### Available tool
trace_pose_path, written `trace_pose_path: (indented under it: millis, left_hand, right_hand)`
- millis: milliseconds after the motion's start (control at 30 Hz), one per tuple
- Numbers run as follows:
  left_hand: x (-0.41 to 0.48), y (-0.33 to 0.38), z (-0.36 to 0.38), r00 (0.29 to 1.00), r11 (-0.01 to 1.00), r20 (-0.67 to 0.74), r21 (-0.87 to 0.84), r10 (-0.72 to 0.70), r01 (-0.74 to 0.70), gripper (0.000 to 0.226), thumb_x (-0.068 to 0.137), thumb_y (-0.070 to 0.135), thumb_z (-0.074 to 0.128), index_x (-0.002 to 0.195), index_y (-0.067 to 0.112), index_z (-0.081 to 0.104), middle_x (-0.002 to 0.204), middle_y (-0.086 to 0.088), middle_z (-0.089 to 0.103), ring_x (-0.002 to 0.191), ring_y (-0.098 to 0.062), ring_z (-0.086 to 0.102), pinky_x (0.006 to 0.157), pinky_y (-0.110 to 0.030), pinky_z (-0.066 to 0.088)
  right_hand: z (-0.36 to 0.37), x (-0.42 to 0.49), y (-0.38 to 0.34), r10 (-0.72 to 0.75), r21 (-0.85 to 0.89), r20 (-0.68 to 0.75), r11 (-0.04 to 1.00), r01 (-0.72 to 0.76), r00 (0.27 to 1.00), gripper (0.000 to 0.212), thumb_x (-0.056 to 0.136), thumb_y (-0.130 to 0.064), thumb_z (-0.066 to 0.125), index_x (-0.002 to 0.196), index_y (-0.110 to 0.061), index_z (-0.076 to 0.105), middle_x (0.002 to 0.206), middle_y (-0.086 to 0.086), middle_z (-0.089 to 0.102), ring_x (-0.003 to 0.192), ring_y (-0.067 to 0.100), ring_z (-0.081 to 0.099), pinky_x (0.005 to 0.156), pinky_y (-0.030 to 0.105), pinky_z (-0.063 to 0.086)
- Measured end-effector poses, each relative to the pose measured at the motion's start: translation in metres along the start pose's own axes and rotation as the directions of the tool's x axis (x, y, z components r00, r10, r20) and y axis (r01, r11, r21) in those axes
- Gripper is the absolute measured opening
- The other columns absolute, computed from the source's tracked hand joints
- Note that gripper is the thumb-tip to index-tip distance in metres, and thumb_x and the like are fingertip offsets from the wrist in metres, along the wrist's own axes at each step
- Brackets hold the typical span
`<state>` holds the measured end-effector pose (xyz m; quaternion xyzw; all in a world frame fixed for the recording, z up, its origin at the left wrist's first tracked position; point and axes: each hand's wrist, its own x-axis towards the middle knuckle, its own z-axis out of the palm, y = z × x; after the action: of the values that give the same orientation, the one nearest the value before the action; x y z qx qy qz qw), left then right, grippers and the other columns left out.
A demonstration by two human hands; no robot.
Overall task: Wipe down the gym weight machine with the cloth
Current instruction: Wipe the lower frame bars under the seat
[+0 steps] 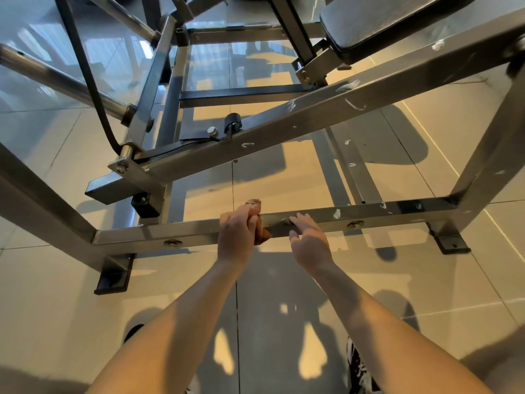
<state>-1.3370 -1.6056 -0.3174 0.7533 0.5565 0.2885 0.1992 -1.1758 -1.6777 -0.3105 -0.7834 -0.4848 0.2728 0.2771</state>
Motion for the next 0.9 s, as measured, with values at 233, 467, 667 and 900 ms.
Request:
trace_pose_path:
  millis: [233,467,667,900]
  left_hand:
    - [-0.020,0.054,0.003,0.969,0.878,0.240,-0.450,-0.058,0.164,0.016,0.102,0.020,0.059,0.115,0.012,0.060,0.102,-0.004,0.066,0.088,-0.014,0.065,0.074,-0.014,0.052]
    - [-0.027,0.083,-0.001,0.912,0.711,0.369,-0.592,-0.179,0.379,0.021,0.103,0.035,0.055,0.105,0.015,0.064,0.098,-0.011,0.067,0.087,-0.024,0.065,0.074,-0.037,0.055]
    - [-0.033,0.100,0.003,0.883,0.638,0.415,-0.623,-0.221,0.453,0.038,0.106,0.037,0.048,0.084,0.012,0.065,0.069,-0.001,0.059,0.067,-0.017,0.053,0.061,-0.034,0.043]
    - [-0.053,0.115,0.005,0.821,0.580,0.570,-0.655,-0.043,0.485,0.027,0.102,0.029,0.059,0.126,0.017,0.058,0.115,-0.010,0.066,0.103,-0.022,0.066,0.080,-0.027,0.057]
  right_hand:
    - [-0.033,-0.021,-0.019,0.069,0.502,0.133,0.855,-0.127,0.989,0.043,0.103,-0.021,0.053,0.145,-0.027,0.051,0.128,-0.006,0.059,0.118,0.015,0.057,0.103,0.027,0.047]
    - [-0.053,-0.044,-0.010,0.066,0.754,0.108,0.645,-0.125,0.992,0.044,0.104,-0.022,0.055,0.146,-0.026,0.046,0.100,0.008,0.068,0.087,0.017,0.068,0.079,0.048,0.058]
    - [-0.067,-0.059,0.008,0.044,0.776,0.103,0.622,-0.108,0.994,0.032,0.103,-0.013,0.056,0.134,-0.016,0.055,0.099,0.016,0.067,0.088,0.027,0.063,0.075,0.039,0.055]
    - [-0.076,-0.055,0.018,0.356,0.704,-0.108,0.687,-0.181,0.928,0.014,0.103,-0.025,0.054,0.112,-0.017,0.061,0.100,0.003,0.066,0.093,0.020,0.066,0.069,0.030,0.056]
